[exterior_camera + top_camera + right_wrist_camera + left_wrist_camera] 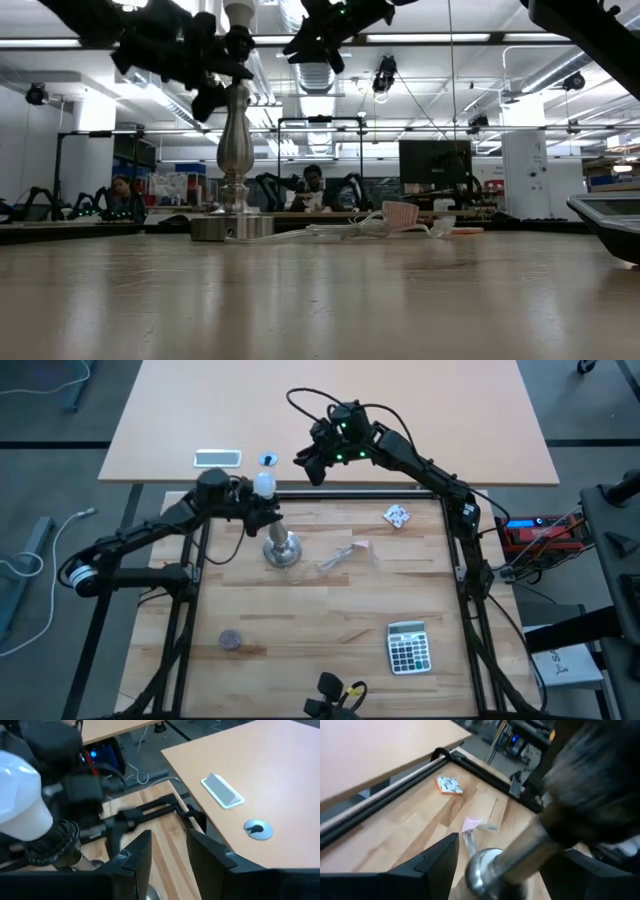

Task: Screw lightbulb
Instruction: Remove the lightbulb from the lamp

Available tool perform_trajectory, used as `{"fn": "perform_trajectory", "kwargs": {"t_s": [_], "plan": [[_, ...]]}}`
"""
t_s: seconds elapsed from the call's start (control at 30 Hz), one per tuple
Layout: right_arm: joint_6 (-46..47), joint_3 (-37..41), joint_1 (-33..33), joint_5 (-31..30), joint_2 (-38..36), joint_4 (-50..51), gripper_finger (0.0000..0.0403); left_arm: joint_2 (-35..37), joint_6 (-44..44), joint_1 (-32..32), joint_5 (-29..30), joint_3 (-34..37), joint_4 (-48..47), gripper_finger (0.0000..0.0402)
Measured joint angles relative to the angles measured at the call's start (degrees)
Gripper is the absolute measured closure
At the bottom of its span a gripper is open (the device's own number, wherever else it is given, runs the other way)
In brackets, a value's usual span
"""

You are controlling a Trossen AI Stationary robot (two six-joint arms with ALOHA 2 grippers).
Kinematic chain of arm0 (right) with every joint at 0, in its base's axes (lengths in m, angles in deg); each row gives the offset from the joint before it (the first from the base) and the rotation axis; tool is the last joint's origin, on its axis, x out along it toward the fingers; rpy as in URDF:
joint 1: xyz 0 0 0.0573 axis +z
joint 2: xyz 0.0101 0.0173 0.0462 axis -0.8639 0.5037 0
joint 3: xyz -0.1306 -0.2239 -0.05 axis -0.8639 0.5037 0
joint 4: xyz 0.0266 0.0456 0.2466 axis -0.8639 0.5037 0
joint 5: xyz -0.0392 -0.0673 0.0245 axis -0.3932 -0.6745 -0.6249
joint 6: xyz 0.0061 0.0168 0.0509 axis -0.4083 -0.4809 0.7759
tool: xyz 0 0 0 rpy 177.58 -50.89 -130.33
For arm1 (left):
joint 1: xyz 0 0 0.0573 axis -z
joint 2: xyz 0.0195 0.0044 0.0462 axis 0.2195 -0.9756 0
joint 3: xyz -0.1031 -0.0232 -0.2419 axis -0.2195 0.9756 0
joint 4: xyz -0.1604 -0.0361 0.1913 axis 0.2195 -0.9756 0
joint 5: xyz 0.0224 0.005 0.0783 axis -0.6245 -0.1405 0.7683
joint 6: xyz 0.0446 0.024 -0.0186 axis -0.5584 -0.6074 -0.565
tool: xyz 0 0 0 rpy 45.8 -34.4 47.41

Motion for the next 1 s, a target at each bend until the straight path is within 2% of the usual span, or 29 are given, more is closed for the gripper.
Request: {"fn": "perform_trajectory", "kwargs": {"t_s": [0.27, 0.43, 0.57, 0.87, 1.0], "plan": [[-1.5, 0.0, -0.1, 0.0, 0.0, 1.9, 0.0304, -0.1, -13.3, -0.2, 1.5, -13.7, -25.4, 0.0177], [-1.4, 0.0, -0.8, 0.0, -0.1, 1.9, 0.0314, 0.1, -17.1, -0.5, 6.8, -20.6, -40.5, 0.019], [-1.3, 0.0, -1.5, 0.0, -1.0, 1.5, 0.0325, 0.7, -17.9, -0.8, 7.3, -24.3, -45.1, 0.0201], [-1.4, -0.1, -1.8, 0.0, -2.5, 1.5, 0.0355, 1.4, -19.8, -0.8, 16.0, -31.1, -56.3, 0.0229], [-0.9, -0.1, -1.7, 0.4, -3.9, 1.4, 0.0367, 1.8, -19.7, -0.8, 17.4, -34.7, -57.4, 0.0246]]}}
